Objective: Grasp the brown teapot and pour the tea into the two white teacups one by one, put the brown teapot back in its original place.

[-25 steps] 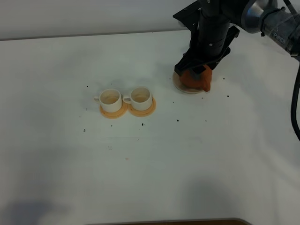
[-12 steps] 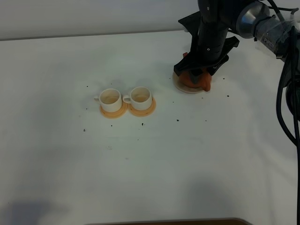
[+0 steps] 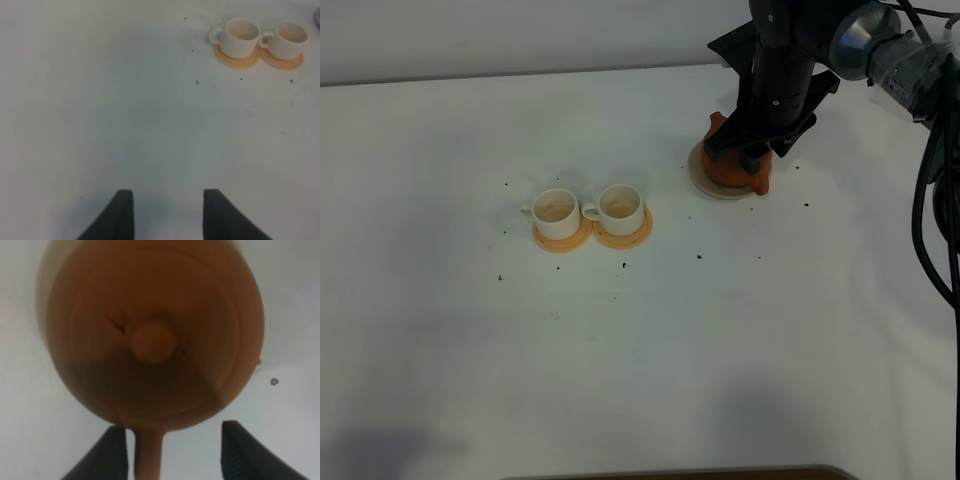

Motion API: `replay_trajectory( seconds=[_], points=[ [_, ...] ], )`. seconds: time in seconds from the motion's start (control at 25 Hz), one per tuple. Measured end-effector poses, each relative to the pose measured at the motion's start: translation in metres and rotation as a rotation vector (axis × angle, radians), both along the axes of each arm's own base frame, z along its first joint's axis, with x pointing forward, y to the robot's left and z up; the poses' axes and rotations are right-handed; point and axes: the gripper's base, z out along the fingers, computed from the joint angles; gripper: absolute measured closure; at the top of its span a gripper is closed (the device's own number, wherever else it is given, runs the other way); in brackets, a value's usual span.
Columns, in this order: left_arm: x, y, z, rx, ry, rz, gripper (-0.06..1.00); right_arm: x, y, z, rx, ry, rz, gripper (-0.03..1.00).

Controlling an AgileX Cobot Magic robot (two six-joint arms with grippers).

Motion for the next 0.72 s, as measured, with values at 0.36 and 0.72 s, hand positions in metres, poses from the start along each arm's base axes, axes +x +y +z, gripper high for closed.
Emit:
replay_trajectory(
  seconds=[0.36, 0.72],
  points=[
    [0.000, 0.000, 0.000, 0.000, 0.000, 0.000, 0.58, -0.003, -0.002, -0.011, -0.019, 0.031, 0.001, 0.52],
    [0.000, 0.000, 0.000, -0.001, 0.000, 0.000, 0.58, -0.002, -0.003, -0.012, -0.029, 0.026, 0.022, 0.54]
  ],
)
